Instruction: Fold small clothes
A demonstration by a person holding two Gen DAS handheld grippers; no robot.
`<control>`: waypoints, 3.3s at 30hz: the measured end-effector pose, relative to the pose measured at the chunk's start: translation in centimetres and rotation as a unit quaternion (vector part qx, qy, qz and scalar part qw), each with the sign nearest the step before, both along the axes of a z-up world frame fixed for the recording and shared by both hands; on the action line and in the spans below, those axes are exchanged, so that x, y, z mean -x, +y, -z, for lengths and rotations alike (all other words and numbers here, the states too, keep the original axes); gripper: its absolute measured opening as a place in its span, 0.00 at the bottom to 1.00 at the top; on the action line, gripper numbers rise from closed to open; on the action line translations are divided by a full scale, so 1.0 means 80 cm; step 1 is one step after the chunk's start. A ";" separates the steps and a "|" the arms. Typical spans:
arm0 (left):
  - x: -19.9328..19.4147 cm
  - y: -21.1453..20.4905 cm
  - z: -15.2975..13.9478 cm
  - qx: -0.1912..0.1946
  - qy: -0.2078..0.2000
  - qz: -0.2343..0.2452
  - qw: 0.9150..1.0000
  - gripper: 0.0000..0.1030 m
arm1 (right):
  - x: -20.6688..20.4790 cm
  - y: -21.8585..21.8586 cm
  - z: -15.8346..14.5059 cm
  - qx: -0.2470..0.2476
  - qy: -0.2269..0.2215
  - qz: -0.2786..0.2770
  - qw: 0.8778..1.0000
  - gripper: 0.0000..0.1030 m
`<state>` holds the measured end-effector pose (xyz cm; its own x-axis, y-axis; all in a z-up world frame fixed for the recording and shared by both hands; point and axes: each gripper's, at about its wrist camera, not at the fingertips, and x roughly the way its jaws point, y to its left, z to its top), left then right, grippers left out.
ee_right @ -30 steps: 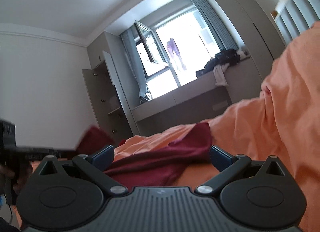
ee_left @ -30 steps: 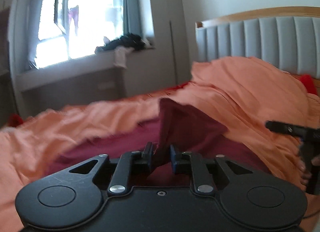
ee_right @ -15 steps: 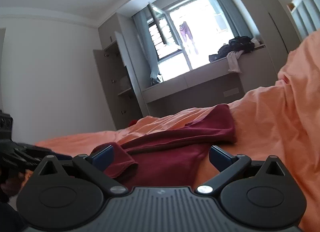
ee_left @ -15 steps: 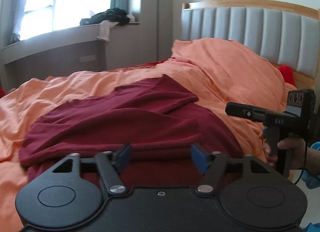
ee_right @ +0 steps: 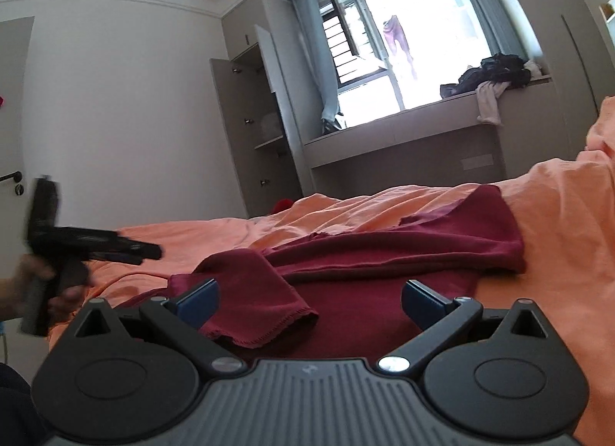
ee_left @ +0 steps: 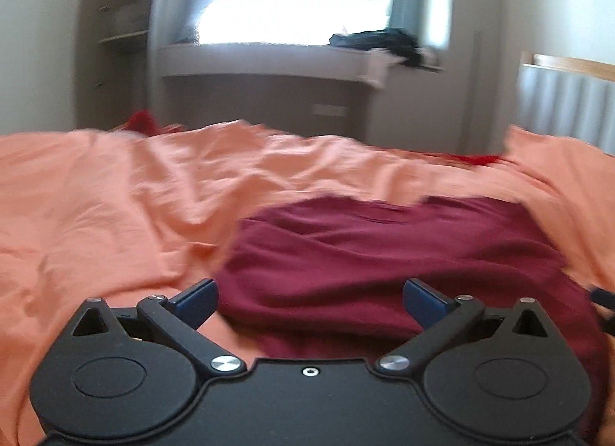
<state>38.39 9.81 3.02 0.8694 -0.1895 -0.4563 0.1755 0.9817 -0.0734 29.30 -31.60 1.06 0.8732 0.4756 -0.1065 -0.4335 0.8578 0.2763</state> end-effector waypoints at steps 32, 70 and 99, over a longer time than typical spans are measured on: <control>-0.163 0.080 0.033 0.093 0.112 -0.045 0.988 0.39 | -0.031 0.060 -0.001 0.063 0.003 0.021 0.998 0.83; 0.110 -0.023 -0.017 -0.080 0.033 -0.008 0.996 0.99 | 0.160 -0.014 0.024 0.217 0.034 0.109 0.969 1.00; 0.254 -0.002 -0.027 -0.036 0.052 0.002 0.998 0.99 | 0.197 0.072 0.130 0.576 -0.052 0.029 0.815 0.93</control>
